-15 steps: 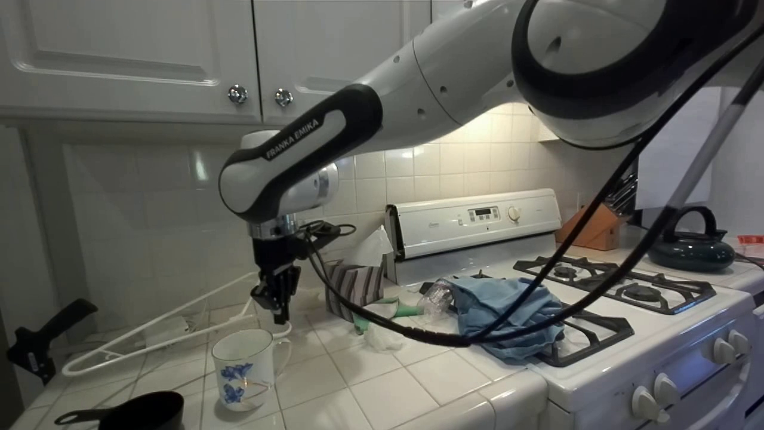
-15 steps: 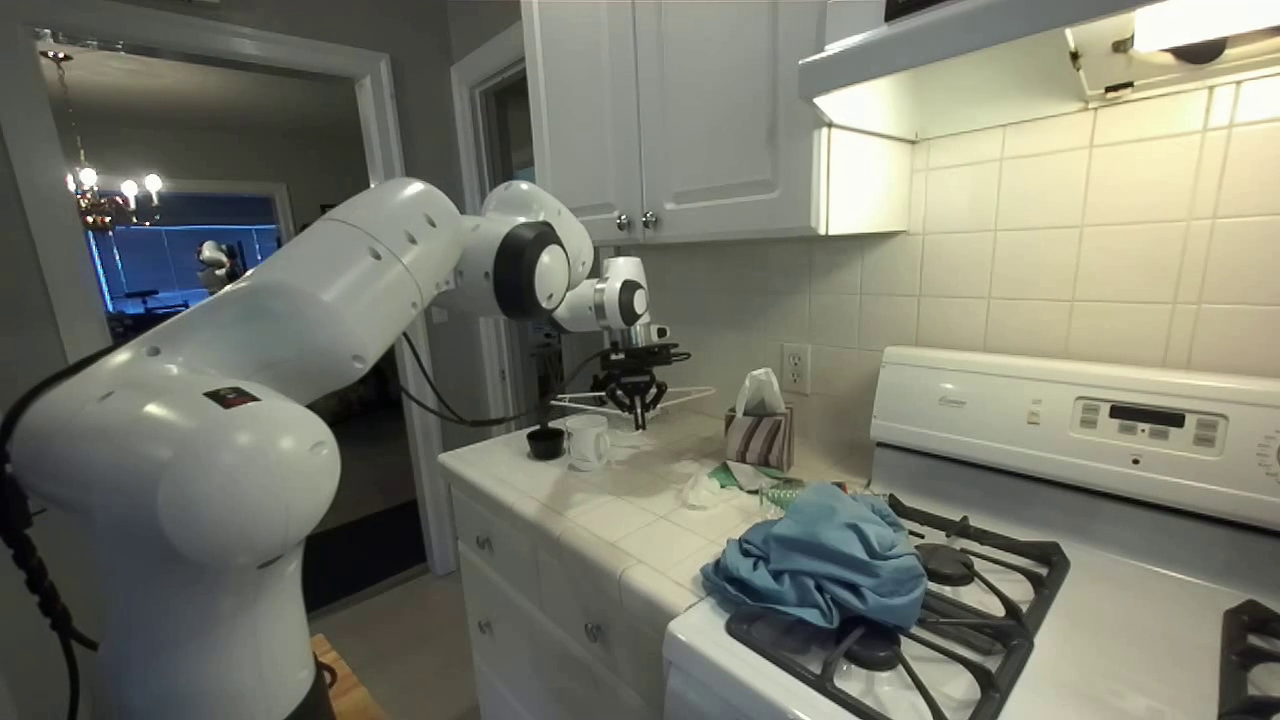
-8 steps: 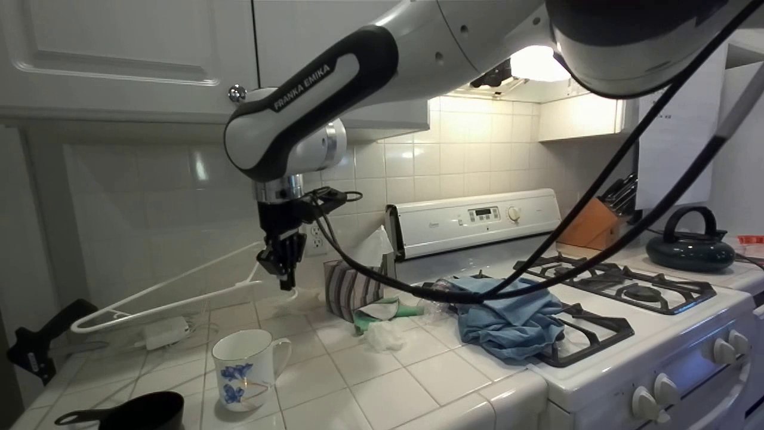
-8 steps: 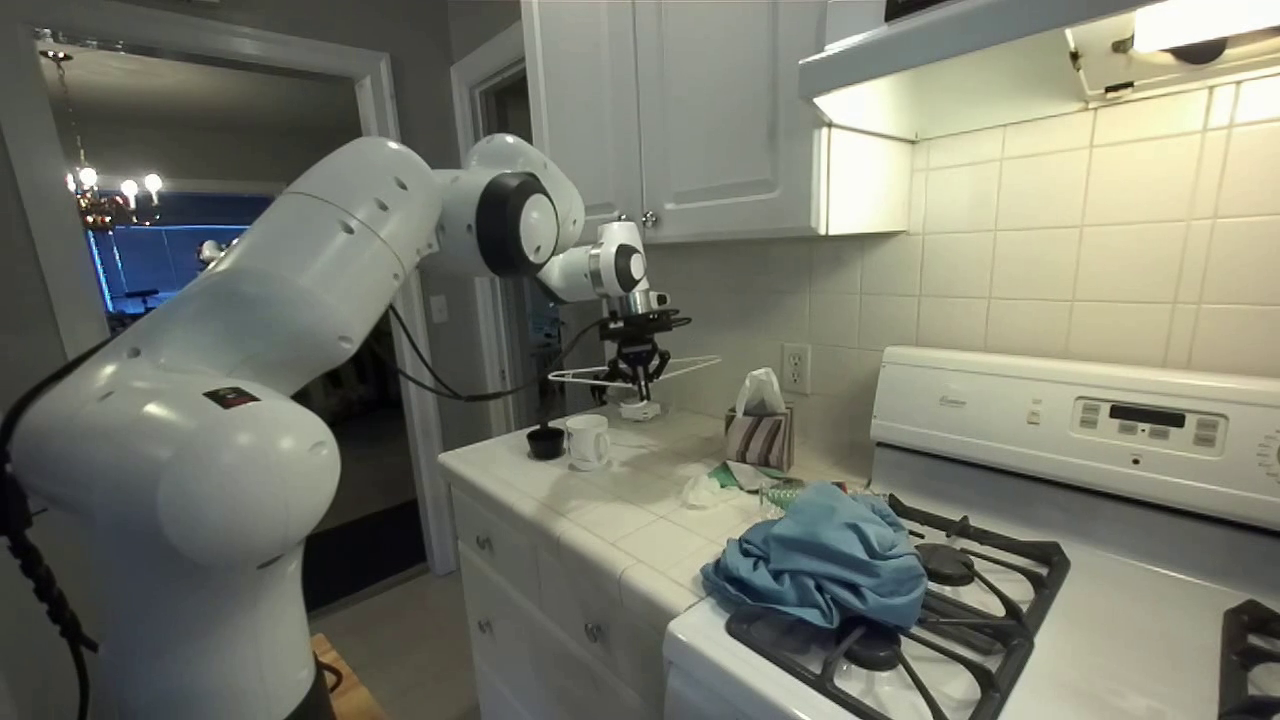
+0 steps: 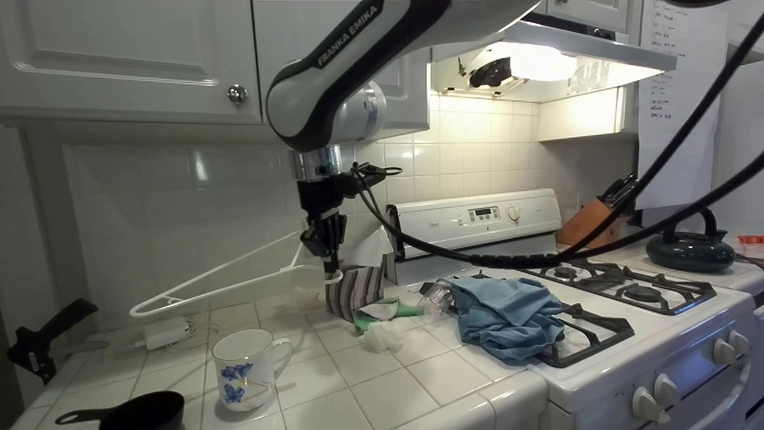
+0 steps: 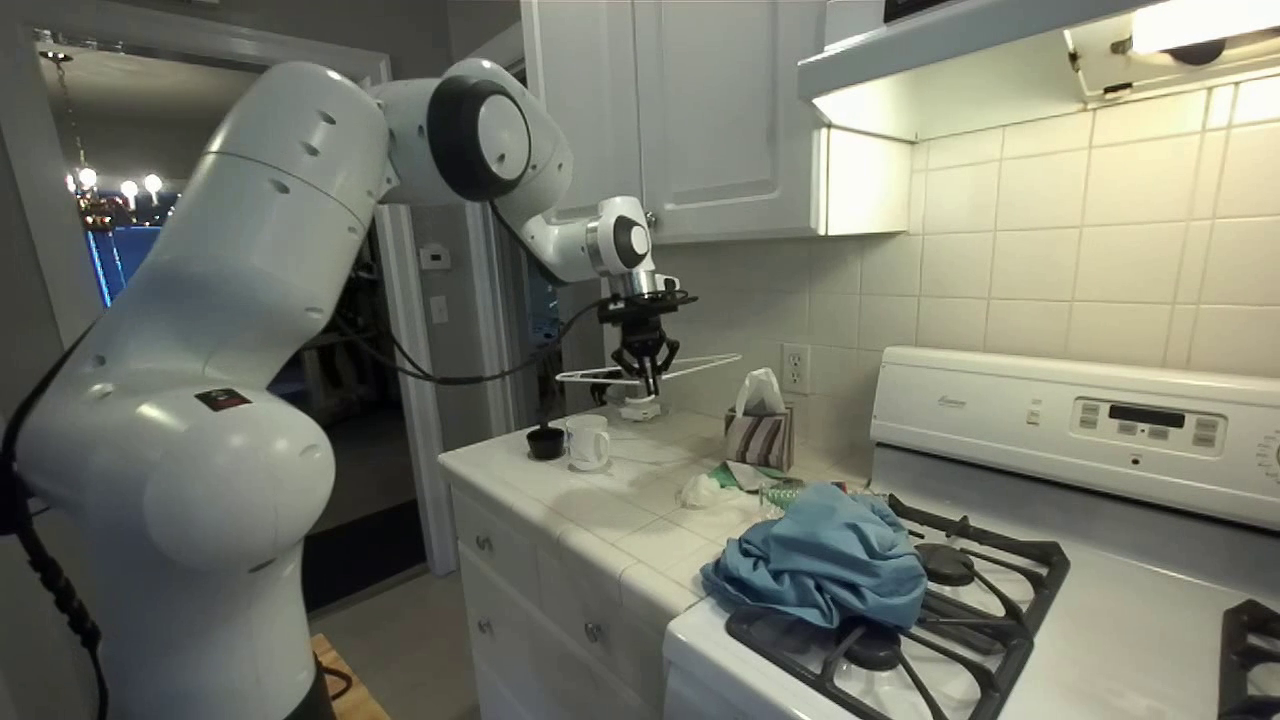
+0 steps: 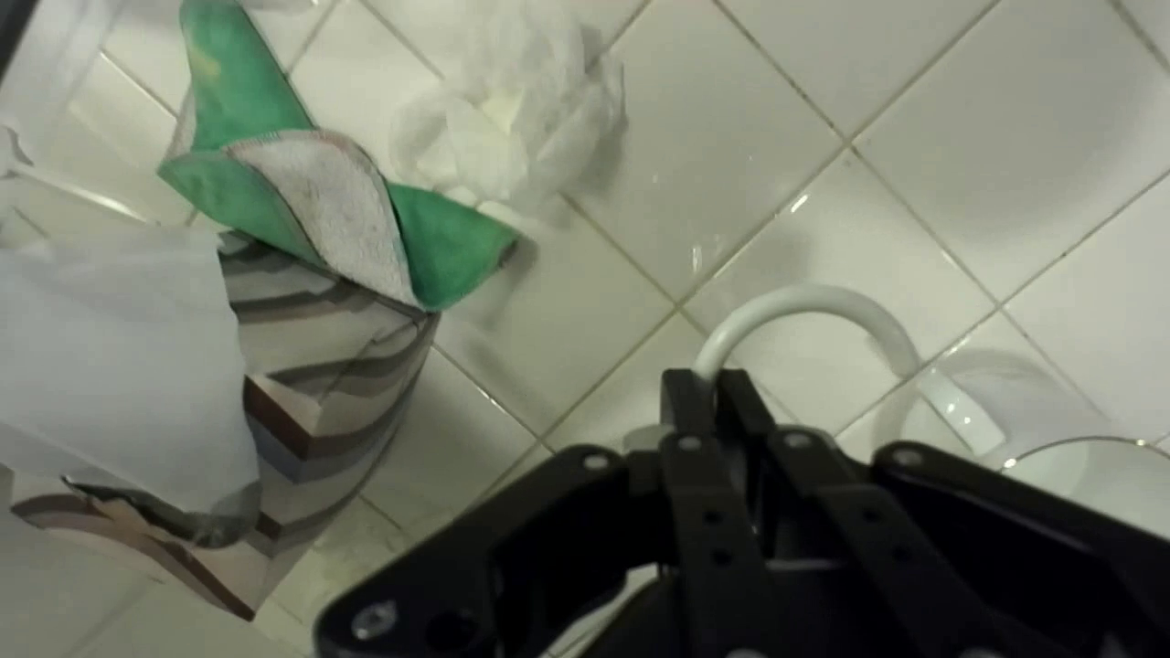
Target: Hang the white hanger on the right upper cabinet door.
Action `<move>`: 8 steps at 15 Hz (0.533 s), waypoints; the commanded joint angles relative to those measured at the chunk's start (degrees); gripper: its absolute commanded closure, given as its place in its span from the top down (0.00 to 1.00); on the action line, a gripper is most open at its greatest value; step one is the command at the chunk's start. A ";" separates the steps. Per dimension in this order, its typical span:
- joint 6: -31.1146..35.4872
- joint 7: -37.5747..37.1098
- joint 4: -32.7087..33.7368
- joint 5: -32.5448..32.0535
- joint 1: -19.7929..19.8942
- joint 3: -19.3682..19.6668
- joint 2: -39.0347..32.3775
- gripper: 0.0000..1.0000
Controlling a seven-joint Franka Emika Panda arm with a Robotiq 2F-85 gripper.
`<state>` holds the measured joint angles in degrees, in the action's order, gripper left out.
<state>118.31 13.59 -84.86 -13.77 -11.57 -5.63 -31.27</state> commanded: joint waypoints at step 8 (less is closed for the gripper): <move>0.80 4.47 -34.40 0.97 4.27 -1.44 26.10 0.02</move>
<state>117.94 15.05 -108.09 -13.22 -8.31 -6.08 -14.24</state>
